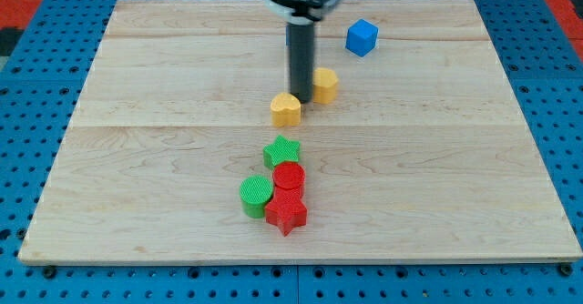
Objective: Push the green star left to the blue triangle
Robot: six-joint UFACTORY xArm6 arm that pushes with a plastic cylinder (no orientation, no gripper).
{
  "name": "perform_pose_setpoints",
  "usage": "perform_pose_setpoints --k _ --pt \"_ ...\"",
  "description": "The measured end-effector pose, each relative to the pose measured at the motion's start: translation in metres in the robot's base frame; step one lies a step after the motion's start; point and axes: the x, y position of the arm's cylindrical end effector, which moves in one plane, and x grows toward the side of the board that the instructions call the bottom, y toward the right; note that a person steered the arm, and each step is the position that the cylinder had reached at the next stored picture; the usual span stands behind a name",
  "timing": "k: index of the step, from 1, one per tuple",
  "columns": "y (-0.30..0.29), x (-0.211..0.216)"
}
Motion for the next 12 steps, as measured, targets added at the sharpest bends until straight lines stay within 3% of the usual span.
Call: perform_pose_setpoints --k 1,2,5,6,9,12 --pt "0.004 0.007" --pt "0.02 0.048" --pt "-0.013 0.105" --pt "-0.066 0.108" --pt "-0.205 0.049" --pt "-0.202 -0.027"
